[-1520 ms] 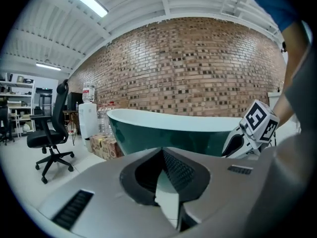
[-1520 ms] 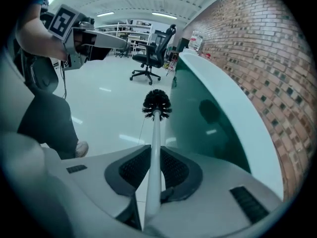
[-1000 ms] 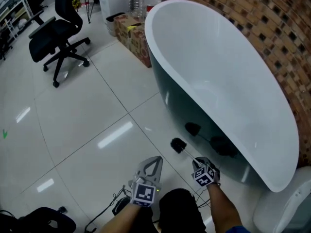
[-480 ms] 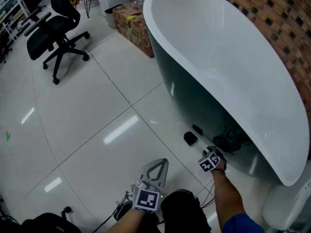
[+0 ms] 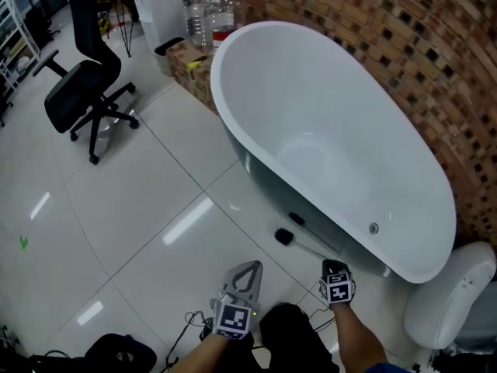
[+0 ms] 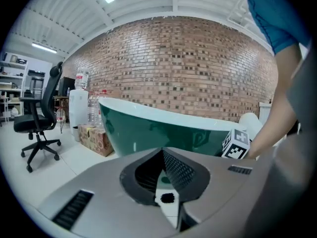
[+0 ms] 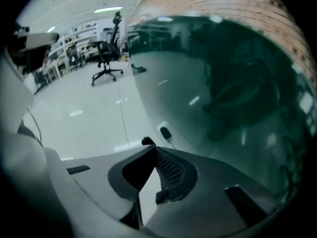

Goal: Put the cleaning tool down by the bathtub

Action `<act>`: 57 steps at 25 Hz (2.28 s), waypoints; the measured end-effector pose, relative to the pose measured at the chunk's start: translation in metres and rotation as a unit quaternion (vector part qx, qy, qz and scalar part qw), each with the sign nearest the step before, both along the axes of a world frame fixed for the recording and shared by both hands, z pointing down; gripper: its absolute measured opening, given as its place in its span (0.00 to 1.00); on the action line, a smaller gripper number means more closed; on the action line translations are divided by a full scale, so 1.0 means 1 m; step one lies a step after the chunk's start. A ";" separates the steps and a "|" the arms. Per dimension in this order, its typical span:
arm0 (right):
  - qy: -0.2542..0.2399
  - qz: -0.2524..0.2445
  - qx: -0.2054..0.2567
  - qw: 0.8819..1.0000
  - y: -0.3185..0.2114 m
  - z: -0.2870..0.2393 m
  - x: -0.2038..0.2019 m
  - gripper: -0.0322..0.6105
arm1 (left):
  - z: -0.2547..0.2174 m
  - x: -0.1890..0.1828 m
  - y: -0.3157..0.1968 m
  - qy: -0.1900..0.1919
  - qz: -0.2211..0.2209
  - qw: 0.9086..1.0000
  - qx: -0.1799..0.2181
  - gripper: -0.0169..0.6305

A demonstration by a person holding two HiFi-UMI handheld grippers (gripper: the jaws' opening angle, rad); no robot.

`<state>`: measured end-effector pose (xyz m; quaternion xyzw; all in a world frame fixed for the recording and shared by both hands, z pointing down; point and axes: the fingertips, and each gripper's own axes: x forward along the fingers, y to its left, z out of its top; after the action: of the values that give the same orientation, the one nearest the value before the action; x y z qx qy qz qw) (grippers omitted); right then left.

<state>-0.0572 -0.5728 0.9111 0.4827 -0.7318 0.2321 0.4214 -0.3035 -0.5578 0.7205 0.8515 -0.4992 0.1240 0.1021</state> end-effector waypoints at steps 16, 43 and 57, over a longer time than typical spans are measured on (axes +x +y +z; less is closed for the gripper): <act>-0.150 0.177 0.230 0.945 0.109 -0.506 -0.004 0.07 | -0.368 0.036 0.053 0.001 0.132 0.991 0.034 0.03; -0.115 0.248 0.425 0.863 0.334 -0.737 0.032 0.07 | -0.538 0.133 0.230 0.043 0.251 0.958 0.129 0.03; -0.089 0.246 0.422 0.868 0.360 -0.730 0.047 0.07 | -0.532 0.151 0.260 0.053 0.270 0.953 0.128 0.03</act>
<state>-0.0105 -0.2130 0.1812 0.7560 -0.6522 0.0392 0.0401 -0.1528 -0.2983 0.1880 0.9659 -0.2558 0.0365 -0.0183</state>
